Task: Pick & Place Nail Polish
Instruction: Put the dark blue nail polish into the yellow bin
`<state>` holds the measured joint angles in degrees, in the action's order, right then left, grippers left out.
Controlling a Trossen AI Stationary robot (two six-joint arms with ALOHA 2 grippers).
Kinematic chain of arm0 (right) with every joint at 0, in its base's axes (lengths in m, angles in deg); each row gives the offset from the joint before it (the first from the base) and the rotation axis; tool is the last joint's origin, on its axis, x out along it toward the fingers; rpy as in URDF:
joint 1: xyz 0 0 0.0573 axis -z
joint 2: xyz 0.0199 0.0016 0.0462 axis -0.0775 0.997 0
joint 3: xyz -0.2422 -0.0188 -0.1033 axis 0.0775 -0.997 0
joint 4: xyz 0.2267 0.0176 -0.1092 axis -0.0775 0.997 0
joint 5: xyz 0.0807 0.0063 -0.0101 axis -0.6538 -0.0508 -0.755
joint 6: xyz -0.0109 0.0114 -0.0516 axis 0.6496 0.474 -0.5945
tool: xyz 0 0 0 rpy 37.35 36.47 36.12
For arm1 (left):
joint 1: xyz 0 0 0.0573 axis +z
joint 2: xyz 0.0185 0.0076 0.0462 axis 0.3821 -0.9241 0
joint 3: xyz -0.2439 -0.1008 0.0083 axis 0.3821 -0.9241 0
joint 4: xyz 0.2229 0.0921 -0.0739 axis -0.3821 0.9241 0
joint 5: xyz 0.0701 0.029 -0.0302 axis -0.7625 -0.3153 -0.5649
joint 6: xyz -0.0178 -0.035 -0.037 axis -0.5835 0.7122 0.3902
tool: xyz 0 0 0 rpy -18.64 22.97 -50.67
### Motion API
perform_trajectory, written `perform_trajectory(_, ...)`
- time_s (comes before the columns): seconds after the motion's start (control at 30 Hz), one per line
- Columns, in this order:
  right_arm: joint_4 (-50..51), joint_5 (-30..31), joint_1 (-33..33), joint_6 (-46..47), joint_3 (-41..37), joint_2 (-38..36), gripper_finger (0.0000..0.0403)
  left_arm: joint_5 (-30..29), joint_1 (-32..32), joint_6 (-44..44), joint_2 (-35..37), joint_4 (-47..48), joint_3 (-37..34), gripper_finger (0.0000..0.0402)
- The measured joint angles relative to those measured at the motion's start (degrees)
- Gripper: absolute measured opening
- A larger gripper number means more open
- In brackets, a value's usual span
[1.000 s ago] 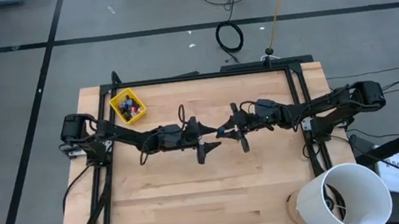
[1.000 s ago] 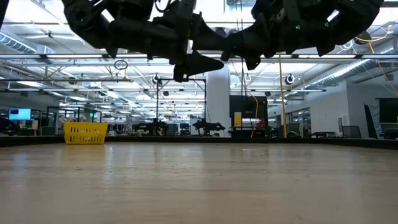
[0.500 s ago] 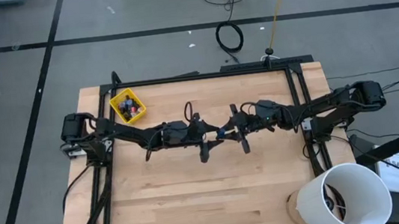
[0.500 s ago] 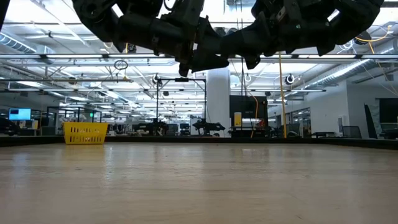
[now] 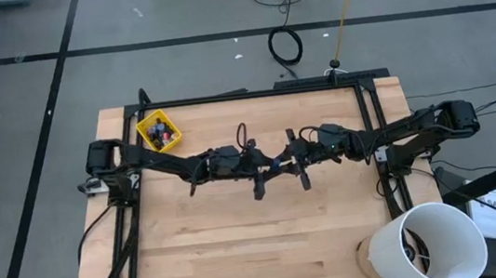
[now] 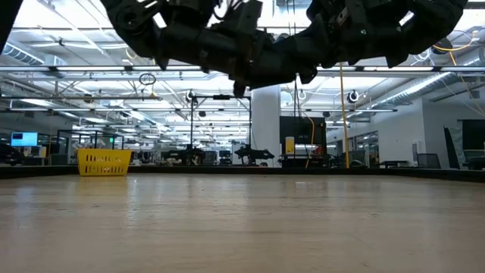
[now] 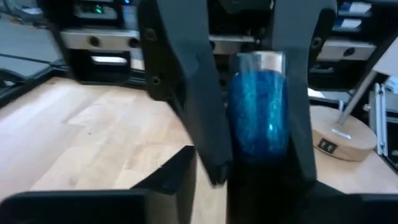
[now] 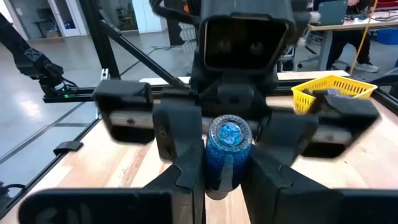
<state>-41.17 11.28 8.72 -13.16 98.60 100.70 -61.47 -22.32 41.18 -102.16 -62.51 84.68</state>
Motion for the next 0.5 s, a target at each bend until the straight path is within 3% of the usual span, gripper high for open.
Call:
perform_trajectory(0.27,1.4,0.2,0.0,-0.5,0.0,-0.1,0.0068,1.4,0.2,-2.5,-1.0,3.1,2.4,0.0032)
perform_trajectory(0.5,1.4,0.2,0.7,-0.2,0.1,-0.2,0.0073,1.3,0.5,-2.5,-0.3,2.7,2.4,0.003)
